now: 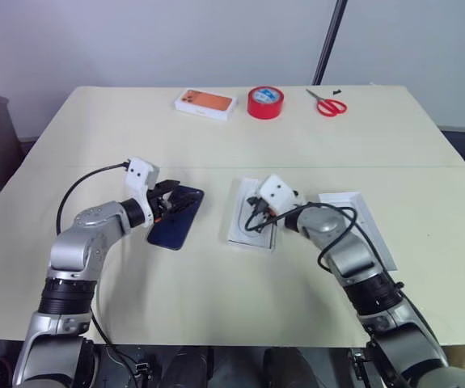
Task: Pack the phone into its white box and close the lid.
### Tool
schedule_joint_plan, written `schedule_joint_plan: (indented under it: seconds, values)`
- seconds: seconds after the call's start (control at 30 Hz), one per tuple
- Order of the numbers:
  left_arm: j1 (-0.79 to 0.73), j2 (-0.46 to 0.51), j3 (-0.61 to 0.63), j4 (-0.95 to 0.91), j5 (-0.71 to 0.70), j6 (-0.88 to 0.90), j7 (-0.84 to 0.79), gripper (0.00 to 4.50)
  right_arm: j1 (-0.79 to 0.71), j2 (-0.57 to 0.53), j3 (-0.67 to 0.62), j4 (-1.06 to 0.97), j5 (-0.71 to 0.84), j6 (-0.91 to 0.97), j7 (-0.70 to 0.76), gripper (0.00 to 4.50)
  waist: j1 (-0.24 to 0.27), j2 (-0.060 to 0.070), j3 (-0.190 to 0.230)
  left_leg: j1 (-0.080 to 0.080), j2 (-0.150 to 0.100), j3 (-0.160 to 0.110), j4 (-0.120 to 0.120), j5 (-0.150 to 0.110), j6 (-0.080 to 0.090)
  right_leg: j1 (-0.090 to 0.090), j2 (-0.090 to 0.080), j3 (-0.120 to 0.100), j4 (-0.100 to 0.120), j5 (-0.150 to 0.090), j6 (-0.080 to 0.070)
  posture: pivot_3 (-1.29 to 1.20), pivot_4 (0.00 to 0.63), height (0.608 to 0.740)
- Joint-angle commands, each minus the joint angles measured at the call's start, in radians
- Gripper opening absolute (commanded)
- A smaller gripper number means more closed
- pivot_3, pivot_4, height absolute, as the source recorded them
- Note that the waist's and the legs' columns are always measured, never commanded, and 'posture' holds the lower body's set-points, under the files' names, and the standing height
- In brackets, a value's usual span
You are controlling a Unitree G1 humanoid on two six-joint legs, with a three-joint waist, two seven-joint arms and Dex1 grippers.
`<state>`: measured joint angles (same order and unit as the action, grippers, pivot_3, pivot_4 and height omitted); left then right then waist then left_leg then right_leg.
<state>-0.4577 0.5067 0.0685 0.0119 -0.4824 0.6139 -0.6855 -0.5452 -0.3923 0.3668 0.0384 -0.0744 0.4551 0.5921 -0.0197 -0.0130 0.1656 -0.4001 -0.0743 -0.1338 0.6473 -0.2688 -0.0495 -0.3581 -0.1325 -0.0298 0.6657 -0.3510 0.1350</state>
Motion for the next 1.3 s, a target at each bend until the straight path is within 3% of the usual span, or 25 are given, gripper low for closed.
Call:
schedule_joint_plan:
  seconds: [0.03, 0.17, 0.57, 0.9, 1.07, 1.17, 1.3]
  values:
    - [0.004, -0.002, 0.030, -0.032, -0.009, -0.012, 0.003, 3.99, 0.047, -0.047, 0.060, -0.026, -0.034, 0.010, 0.075, 0.04, 0.000, 0.000, 0.000, 0.000, 0.000, 0.000, 0.000, 0.000, 0.000, 0.000, 0.000, 0.000, 0.000, 0.000, 0.000, 0.00, 0.150, 0.740]
    - [0.018, 0.000, 0.041, -0.042, -0.019, 0.009, 0.007, 3.99, 0.074, -0.068, 0.041, -0.092, -0.011, 0.036, 0.118, 0.04, -0.001, 0.000, -0.001, 0.001, 0.000, 0.000, 0.000, 0.000, 0.000, 0.001, 0.000, 0.000, 0.000, 0.000, 0.000, 0.00, 0.150, 0.740]
    - [-0.015, 0.002, 0.042, -0.010, -0.009, 0.021, 0.010, 3.99, 0.033, -0.124, 0.066, -0.046, -0.151, 0.012, 0.102, 0.04, 0.002, 0.000, -0.001, 0.001, 0.000, 0.000, 0.000, 0.000, 0.000, 0.001, 0.000, 0.000, 0.000, 0.000, 0.000, 0.00, 0.150, 0.740]
    - [-0.006, -0.021, 0.042, -0.016, -0.007, 0.016, 0.021, 3.99, 0.046, -0.182, 0.065, -0.102, -0.156, 0.064, 0.193, 0.04, 0.004, -0.001, -0.001, 0.002, 0.000, 0.000, 0.000, 0.000, 0.000, 0.002, 0.000, 0.000, 0.000, 0.000, 0.000, 0.00, 0.150, 0.740]
    - [-0.015, -0.023, 0.070, 0.002, -0.037, 0.068, 0.039, 3.99, 0.034, -0.087, 0.014, -0.136, -0.096, 0.070, 0.154, 0.04, 0.001, -0.001, -0.001, 0.001, 0.000, 0.000, 0.000, 0.000, 0.000, 0.002, 0.000, 0.000, 0.000, 0.000, 0.000, 0.00, 0.150, 0.740]
    - [-0.075, -0.025, 0.169, 0.025, -0.153, 0.241, 0.088, 3.99, -0.010, -0.027, -0.053, -0.121, -0.077, 0.041, 0.088, 0.04, -0.008, -0.001, 0.000, 0.001, 0.000, 0.000, 0.000, 0.000, 0.000, 0.000, 0.000, 0.000, 0.002, 0.000, 0.000, 0.00, 0.150, 0.740]
    - [-0.098, 0.117, 0.149, 0.157, -0.125, 0.362, 0.025, 3.99, -0.056, 0.023, -0.108, -0.156, 0.002, -0.015, 0.099, 0.04, -0.034, -0.001, 0.000, 0.000, 0.001, 0.000, 0.000, 0.000, -0.001, -0.002, 0.001, 0.000, 0.003, 0.000, 0.000, 0.00, 0.150, 0.740]
